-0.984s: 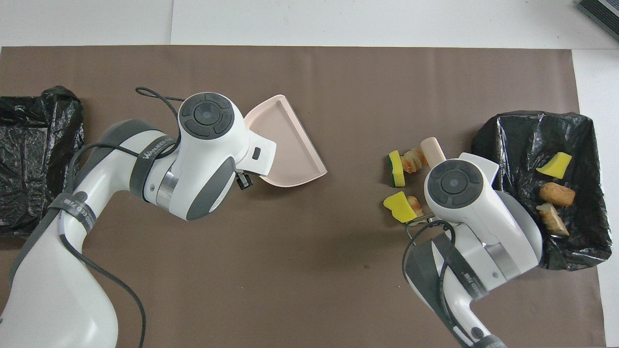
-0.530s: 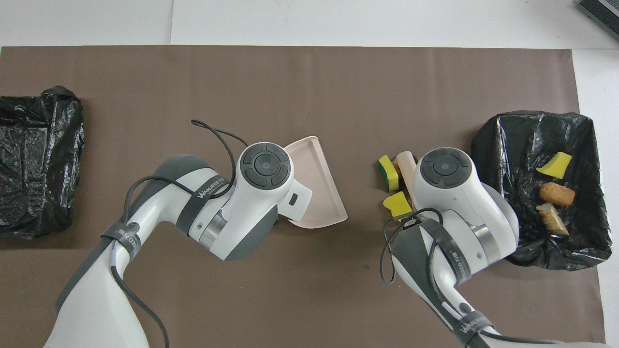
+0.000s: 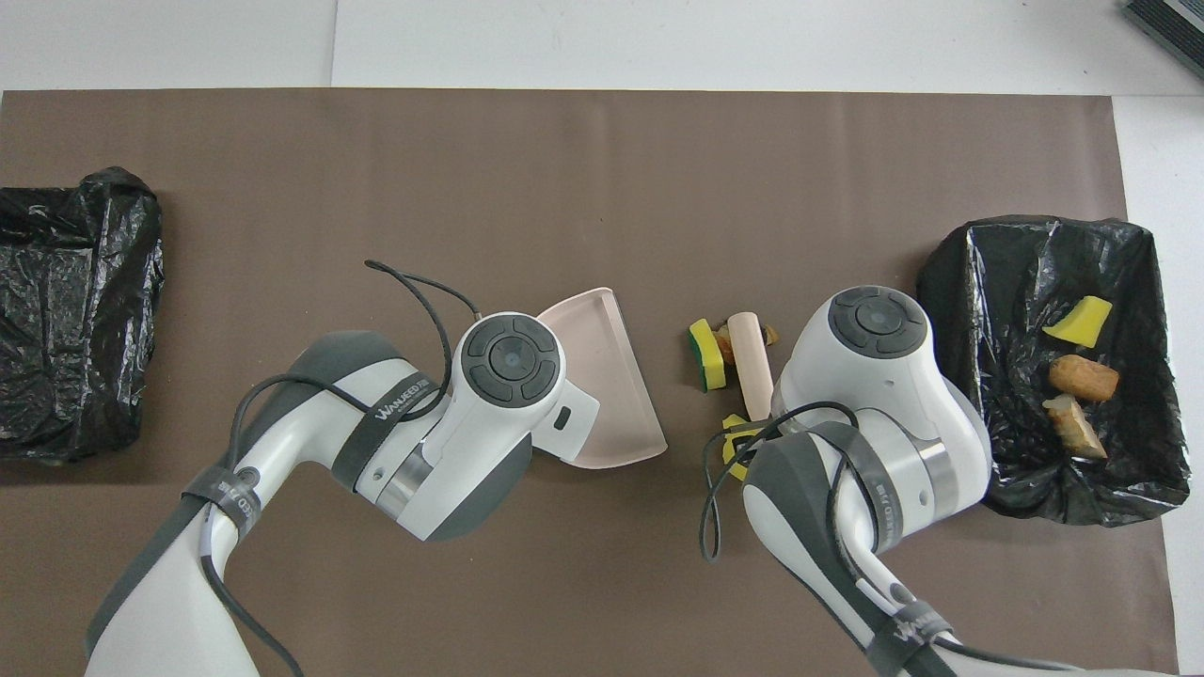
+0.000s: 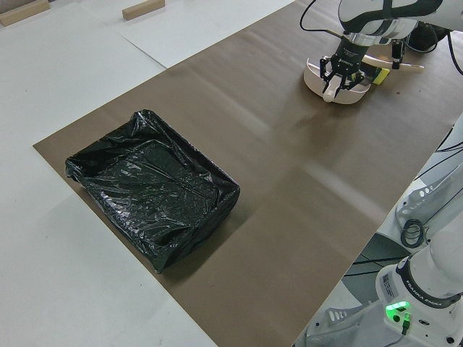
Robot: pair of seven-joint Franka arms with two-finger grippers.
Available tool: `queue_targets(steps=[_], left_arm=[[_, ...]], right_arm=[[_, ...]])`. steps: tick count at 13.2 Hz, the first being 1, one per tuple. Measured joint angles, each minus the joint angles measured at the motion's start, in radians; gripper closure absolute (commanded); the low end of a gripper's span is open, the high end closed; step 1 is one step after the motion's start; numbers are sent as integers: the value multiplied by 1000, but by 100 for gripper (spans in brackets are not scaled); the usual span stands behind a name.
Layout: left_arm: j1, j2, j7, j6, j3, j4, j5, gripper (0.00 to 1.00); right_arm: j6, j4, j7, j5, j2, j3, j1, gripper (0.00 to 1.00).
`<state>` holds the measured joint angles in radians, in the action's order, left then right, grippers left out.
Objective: Sweep and dump trash in bin
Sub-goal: 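Sweep the remaining scraps into the dustpan with the brush in the right gripper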
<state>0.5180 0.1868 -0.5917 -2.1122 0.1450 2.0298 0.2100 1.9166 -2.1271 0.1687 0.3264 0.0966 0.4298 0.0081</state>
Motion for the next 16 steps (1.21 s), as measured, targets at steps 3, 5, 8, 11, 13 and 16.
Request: queue_targets(steps=[3,5,8,11,13,16], left_arm=[[0,-16,0,-14,-2,26,2,100],[0,-20,0,-14,-4,30,2,100],[0,-21,-1,-14,-5,32,2,100],[-1,-21,-50,-11,-9,33,21,100],[-1,-22,-60,20,-10,33,49,100],[13,-36,-66,59,-2,33,128,100]], right_arm=[[0,5,-3,161,-6,1,26,100],[-56,38,-3,181,-34,-10,-2,100],[-263,126,-17,126,-123,-43,-134,100],[-301,69,-24,-157,-231,-50,-179,100],[-240,-47,-22,-291,-282,-38,-169,100],[-192,-154,-13,-318,-295,-32,-168,100]])
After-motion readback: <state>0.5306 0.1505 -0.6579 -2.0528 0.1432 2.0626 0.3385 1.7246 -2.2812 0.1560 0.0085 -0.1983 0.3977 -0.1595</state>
